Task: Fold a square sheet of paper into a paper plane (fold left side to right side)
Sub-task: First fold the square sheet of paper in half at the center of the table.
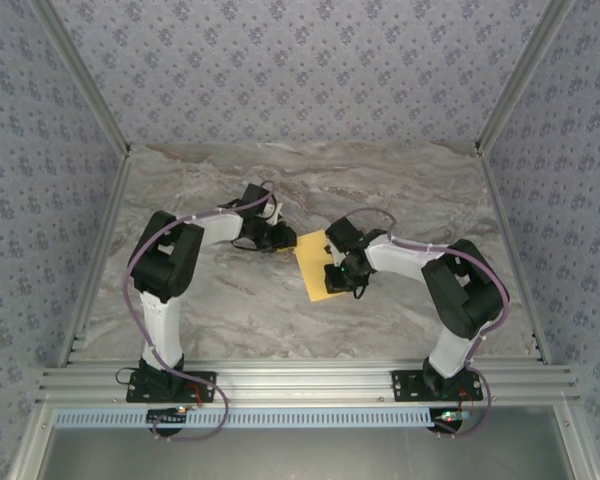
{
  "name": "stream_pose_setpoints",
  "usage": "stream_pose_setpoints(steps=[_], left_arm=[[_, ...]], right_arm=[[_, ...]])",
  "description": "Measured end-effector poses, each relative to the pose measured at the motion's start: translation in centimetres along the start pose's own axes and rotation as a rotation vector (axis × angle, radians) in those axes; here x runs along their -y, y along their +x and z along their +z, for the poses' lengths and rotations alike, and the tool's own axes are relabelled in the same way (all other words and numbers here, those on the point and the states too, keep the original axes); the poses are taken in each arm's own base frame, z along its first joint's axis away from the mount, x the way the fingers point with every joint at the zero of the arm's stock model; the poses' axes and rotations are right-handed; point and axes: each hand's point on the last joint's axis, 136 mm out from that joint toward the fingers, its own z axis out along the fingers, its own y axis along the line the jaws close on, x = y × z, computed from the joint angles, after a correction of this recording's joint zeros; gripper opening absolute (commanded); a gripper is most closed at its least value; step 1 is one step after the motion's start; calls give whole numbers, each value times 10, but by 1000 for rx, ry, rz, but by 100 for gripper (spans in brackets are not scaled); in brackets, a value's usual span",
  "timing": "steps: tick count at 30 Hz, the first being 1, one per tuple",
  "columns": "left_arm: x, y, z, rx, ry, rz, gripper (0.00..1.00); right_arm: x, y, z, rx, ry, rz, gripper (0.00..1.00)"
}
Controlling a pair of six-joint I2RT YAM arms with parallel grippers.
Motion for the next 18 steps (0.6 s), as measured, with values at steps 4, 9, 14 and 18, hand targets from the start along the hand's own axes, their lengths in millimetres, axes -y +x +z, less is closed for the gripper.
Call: stream_pose_setpoints(steps=[4,9,14,18], left_arm=[[-14,-13,-12,47,-28,-11,23],[4,-4,-30,72,4,28,23],[41,12,-20,47,76,107,23],[49,21,-2,3,92,125,23]], right_arm=[[0,0,0,0,0,0,14],[-1,0,0,-8,7,-1,14],[0,0,0,-8,14,-3,14],[0,0,0,-8,20,-6,13]])
